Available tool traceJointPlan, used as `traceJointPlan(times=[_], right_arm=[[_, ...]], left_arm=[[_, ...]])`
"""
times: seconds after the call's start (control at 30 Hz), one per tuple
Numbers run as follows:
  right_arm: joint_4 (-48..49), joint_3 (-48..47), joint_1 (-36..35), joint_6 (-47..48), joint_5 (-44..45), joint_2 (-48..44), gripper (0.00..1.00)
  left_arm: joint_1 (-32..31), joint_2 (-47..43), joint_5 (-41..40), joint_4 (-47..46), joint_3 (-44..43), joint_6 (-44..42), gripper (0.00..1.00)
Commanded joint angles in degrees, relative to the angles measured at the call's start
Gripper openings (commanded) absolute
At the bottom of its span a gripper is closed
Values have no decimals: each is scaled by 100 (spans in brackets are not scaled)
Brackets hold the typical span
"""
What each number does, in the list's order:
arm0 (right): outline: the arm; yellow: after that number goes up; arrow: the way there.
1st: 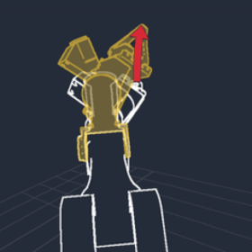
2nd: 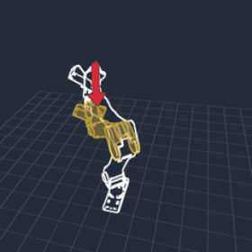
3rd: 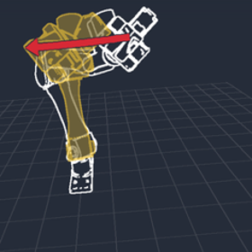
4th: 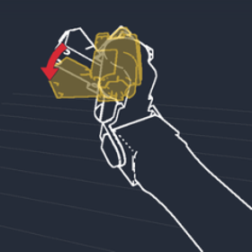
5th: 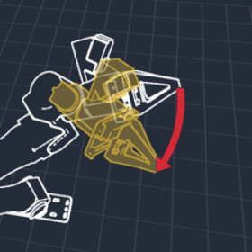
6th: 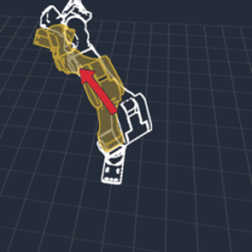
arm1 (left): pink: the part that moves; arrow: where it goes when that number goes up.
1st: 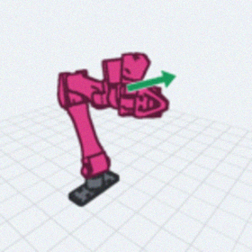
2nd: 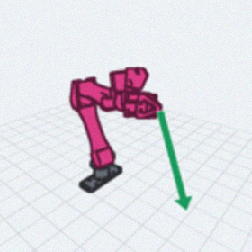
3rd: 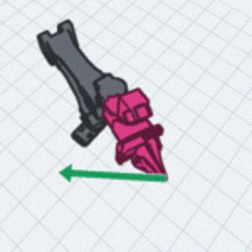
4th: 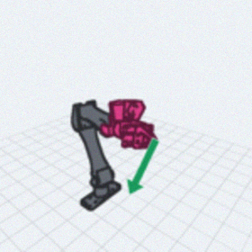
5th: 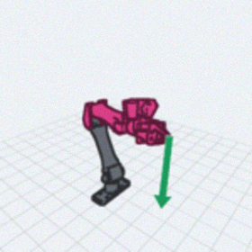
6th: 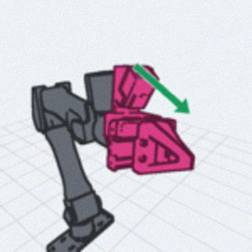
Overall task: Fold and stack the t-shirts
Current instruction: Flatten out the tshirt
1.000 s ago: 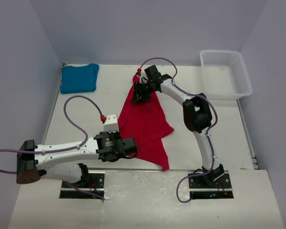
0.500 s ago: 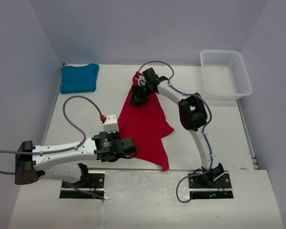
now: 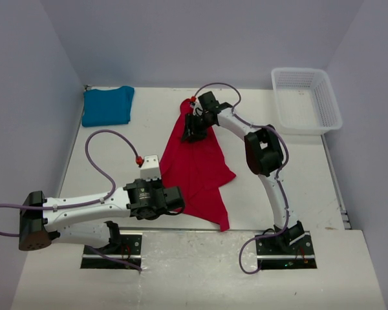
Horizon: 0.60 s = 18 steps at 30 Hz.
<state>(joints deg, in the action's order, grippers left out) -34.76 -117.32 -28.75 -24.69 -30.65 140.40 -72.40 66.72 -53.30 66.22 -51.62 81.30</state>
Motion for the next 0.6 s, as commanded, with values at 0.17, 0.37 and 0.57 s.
traceJointPlan(times=[0.17, 0.37, 0.57], right_arm=[[-180, -819, 116, -36, 25, 251, 46], [-355, -1293, 116, -97, -178, 514, 42], [49, -696, 107, -168, -151, 242, 42]], left_arm=[[-11, -141, -111, -188, 64, -70, 0], [-11, -185, -137, -109, 81, -26, 0], [-11, -317, -154, -109, 134, -35, 0]])
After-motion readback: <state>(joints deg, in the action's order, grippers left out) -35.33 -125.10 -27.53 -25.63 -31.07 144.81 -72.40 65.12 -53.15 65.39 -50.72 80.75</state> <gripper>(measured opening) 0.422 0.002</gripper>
